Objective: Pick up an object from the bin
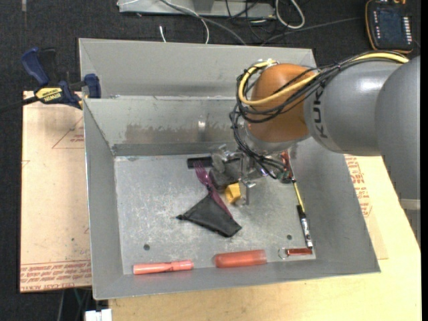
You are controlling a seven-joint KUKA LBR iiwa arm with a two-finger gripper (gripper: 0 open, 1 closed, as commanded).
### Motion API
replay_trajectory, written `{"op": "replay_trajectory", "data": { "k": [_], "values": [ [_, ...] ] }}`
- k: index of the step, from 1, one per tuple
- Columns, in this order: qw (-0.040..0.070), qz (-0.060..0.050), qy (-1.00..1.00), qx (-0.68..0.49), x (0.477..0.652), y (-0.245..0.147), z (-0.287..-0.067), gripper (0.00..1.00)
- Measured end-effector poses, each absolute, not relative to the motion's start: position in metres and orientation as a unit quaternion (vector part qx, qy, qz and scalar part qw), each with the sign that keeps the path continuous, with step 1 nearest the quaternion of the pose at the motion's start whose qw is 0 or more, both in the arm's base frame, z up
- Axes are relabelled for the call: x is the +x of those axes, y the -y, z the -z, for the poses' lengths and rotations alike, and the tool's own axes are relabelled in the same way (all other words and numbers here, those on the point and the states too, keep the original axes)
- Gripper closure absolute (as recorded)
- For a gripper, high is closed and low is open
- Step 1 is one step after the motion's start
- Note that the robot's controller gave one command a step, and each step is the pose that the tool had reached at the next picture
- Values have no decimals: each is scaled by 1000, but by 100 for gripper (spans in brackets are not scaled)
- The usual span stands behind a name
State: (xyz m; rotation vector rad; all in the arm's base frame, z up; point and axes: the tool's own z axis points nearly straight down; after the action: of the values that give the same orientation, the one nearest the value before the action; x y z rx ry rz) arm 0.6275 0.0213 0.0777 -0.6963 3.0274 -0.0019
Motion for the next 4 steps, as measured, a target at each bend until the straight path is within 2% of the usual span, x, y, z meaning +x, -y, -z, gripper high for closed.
{"op": "replay_trajectory", "data": {
  "k": [1, 2, 3, 4],
  "values": [
    [13, 6, -869, -495, 513, 97, -76, 100],
    [13, 6, -868, -496, 513, 97, -75, 100],
    [9, 2, -869, -495, 509, 95, -110, 100],
    [12, 4, -869, -494, 512, 95, -130, 100]
  ]
}}
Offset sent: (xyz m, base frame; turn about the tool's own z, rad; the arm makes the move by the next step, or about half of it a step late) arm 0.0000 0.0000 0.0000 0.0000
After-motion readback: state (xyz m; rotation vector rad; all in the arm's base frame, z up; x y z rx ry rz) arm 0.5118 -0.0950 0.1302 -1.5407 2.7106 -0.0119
